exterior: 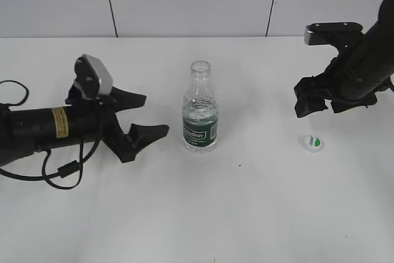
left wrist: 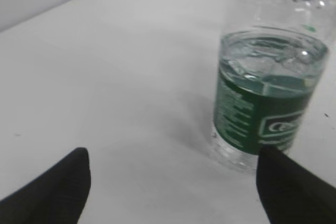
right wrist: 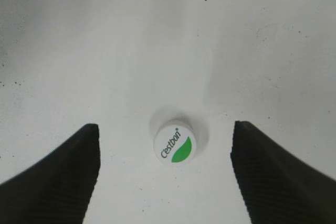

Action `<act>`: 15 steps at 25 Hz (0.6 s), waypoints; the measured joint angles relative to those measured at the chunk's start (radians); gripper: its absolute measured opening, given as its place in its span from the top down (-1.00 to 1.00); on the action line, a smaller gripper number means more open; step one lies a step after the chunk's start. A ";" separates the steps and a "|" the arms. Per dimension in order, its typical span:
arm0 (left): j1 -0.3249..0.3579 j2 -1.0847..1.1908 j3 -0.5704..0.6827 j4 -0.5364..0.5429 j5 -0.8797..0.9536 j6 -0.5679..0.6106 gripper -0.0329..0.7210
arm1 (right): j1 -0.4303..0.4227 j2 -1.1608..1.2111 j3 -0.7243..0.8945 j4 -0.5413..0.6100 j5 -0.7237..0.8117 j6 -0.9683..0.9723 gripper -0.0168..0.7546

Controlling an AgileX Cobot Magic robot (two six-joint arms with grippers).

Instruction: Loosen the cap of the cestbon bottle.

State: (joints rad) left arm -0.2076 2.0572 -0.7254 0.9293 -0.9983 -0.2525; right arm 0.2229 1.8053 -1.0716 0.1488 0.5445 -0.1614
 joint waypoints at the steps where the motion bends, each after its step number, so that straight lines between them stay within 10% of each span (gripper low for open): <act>1: 0.016 -0.015 0.003 0.001 0.000 0.000 -0.63 | 0.000 -0.006 0.000 -0.003 0.000 -0.002 -0.58; 15: 0.146 -0.317 -0.087 -0.040 0.234 0.007 -0.63 | 0.000 -0.073 -0.153 -0.126 0.055 -0.006 -0.58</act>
State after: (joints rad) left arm -0.0619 1.7405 -0.8128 0.8897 -0.7640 -0.2451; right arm 0.2229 1.7320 -1.2242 0.0233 0.5995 -0.1676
